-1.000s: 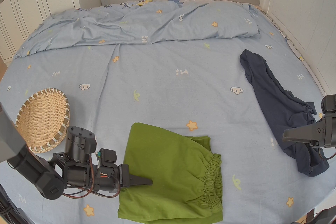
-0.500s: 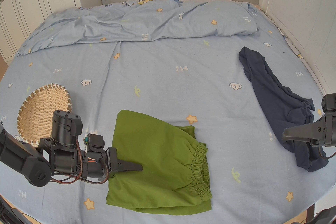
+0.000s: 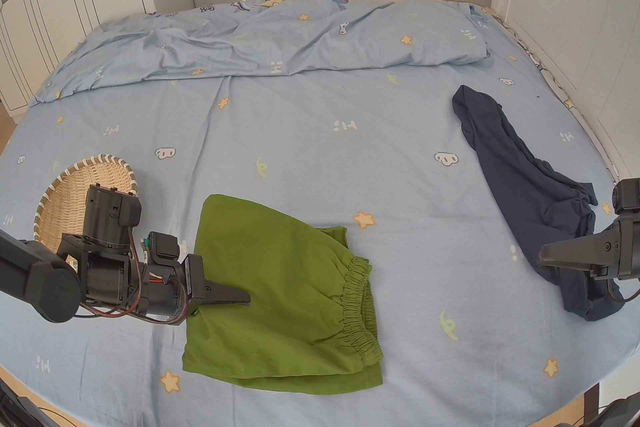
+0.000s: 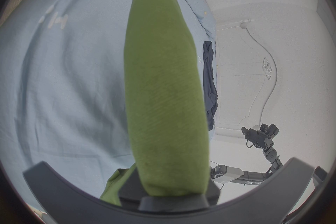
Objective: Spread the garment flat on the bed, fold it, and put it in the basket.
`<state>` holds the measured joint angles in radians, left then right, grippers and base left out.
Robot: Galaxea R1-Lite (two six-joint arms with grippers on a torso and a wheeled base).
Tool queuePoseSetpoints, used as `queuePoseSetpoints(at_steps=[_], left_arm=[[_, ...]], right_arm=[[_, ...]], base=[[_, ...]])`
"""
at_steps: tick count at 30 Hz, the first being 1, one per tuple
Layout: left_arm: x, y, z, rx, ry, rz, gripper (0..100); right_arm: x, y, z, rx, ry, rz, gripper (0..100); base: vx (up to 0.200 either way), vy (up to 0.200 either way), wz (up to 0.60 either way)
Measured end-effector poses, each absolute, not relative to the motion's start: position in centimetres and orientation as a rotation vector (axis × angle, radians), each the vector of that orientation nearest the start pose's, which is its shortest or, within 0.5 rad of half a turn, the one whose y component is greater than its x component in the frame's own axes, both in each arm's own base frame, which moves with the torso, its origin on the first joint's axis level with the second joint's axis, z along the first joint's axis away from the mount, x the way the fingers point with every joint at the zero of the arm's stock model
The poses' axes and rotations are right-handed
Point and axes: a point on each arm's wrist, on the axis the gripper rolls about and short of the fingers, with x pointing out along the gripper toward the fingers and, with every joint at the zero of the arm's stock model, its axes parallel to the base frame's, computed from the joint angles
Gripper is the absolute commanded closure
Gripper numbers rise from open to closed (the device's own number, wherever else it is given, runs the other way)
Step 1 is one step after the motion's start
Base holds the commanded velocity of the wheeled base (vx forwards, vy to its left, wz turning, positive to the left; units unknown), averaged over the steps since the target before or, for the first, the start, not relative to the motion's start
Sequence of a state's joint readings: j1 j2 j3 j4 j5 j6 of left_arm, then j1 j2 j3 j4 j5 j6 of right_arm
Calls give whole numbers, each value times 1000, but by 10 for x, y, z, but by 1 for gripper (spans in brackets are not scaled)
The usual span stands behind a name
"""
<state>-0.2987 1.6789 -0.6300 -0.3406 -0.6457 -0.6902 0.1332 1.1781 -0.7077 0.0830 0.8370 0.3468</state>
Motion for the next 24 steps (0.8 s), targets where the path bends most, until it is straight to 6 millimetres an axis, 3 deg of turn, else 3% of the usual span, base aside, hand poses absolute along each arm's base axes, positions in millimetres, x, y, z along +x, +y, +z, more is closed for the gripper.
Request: queuePoseSetpoints(at_steps=[9,24], left_arm=[[240,-86,141,-692,980,-644,100],[239,-85,145,-689,962,-648,100]], right_arm=[[152,37,216,509,700,846,0],[151,36,218,507,688,843,0]], base=[[0,200,0],[0,200,0]])
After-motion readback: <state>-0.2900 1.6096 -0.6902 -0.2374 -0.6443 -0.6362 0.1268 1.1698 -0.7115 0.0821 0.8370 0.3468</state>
